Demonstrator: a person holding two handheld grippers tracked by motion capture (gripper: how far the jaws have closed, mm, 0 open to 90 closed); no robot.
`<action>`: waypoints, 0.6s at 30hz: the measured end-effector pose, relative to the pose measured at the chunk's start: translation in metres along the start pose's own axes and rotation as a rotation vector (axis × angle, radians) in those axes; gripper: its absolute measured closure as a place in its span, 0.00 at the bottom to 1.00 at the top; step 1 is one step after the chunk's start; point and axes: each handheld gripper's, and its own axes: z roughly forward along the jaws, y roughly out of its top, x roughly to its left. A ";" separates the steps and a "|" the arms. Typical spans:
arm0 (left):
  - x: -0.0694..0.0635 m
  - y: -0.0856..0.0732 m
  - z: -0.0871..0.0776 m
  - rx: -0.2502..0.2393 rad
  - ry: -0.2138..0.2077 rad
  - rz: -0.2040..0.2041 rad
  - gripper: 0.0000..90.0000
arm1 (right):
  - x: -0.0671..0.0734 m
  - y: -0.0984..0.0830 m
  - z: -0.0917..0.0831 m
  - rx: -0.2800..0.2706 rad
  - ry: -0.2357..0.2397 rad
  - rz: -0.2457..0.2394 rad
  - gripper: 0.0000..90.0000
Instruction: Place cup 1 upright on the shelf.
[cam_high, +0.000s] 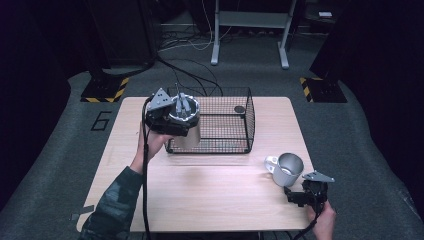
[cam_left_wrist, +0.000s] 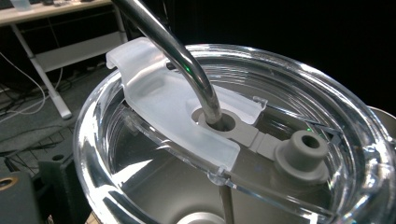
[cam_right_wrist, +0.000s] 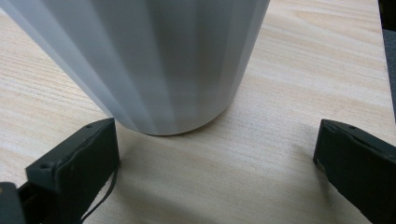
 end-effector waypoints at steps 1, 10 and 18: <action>0.001 0.001 0.001 0.006 0.002 0.002 0.04 | 0.000 0.000 0.000 0.000 0.001 0.000 0.00; 0.015 0.007 0.016 0.006 0.029 -0.013 0.04 | 0.000 0.000 0.000 0.000 0.002 -0.001 0.00; 0.031 0.007 0.030 0.019 0.057 -0.032 0.04 | 0.000 0.000 0.000 0.000 0.003 -0.002 0.00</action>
